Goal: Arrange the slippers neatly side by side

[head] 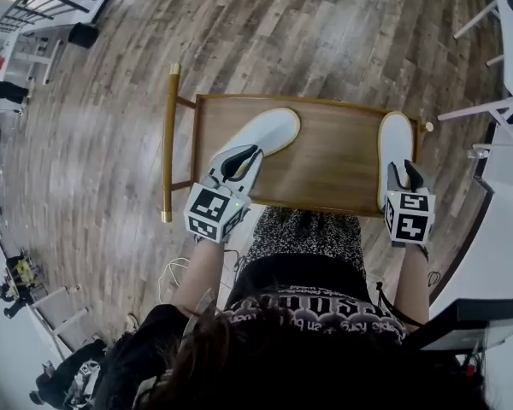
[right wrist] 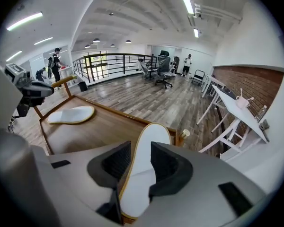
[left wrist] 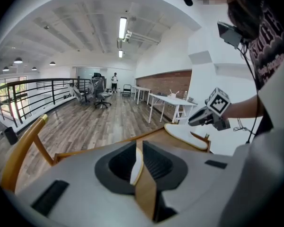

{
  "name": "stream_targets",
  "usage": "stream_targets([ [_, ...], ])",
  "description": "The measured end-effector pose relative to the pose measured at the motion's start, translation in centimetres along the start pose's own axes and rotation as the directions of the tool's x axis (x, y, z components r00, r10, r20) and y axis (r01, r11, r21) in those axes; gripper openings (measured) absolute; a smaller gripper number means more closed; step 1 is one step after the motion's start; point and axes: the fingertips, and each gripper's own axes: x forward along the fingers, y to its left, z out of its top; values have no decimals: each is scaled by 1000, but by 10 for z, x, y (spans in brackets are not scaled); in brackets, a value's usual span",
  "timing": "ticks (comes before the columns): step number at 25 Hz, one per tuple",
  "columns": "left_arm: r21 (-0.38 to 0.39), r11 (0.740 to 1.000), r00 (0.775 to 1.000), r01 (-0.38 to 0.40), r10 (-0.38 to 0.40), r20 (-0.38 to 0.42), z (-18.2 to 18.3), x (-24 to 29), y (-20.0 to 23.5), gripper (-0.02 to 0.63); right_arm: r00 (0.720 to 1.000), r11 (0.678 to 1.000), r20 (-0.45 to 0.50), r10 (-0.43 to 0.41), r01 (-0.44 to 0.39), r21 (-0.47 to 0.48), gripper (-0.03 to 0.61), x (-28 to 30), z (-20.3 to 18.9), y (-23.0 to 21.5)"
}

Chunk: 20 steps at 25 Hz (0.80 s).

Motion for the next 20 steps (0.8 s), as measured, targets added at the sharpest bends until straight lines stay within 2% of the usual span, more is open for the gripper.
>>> stream_targets([
  [4,99,994,994,56,-46,-99,-25,13,10,112,1000,1000,-10,-8,8,23,115,-1,3,24],
  [8,189,974,968,127,-80,-236,-56,28,20,131,1000,999,-13,-17,17,37,115,-8,8,52],
  [14,222,952,913,210,-110,-394,-101,49,36,150,999,998,-21,-27,28,47,115,-18,2,78],
  [20,225,932,863,283,-145,-484,-120,58,41,149,999,997,-32,-23,26,75,115,-19,-4,86],
])
